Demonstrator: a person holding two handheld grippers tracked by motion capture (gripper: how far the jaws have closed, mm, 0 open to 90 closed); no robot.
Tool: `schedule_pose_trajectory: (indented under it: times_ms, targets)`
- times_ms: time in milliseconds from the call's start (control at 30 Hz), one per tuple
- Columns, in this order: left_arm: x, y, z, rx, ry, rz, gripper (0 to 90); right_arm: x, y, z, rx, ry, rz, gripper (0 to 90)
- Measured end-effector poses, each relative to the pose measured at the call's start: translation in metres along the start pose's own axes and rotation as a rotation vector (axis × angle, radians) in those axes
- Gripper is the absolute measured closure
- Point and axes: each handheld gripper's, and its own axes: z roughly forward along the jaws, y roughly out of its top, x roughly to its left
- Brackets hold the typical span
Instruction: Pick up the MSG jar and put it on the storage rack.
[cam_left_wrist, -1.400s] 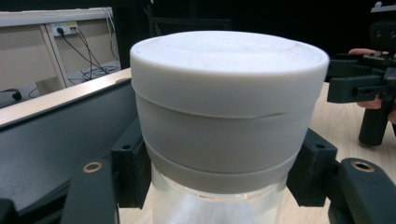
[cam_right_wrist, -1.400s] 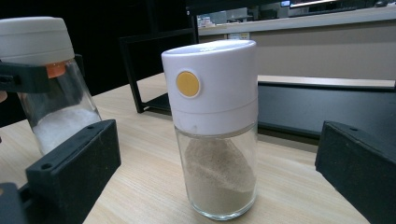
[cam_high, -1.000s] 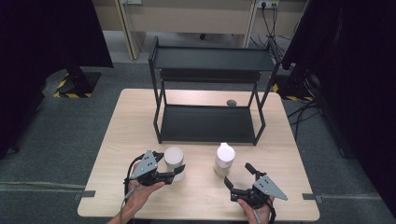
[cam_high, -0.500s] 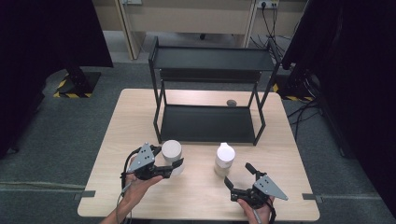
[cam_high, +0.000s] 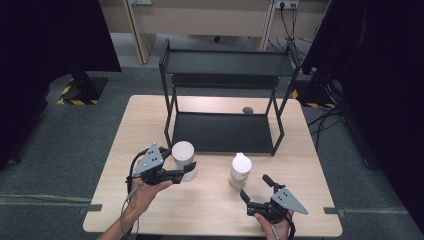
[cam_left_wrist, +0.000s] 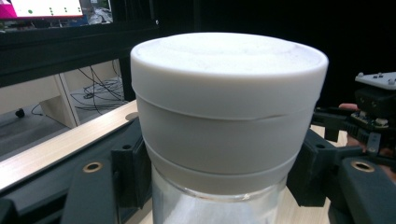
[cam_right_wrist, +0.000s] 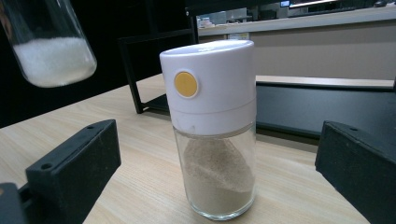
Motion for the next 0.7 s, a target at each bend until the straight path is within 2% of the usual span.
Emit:
schedule_pose_trajectory:
  times_ms: [467, 700]
  targets:
    - [0.013, 0.047, -0.001, 0.009, -0.019, 0.023, 35.0, 0.0, 0.0, 0.0, 0.001, -0.001, 0.005, 0.3]
    - [0.019, 0.075, 0.004, 0.027, -0.022, 0.032, 35.0, 0.0, -0.001, 0.001, 0.0, 0.002, 0.007, 0.4]
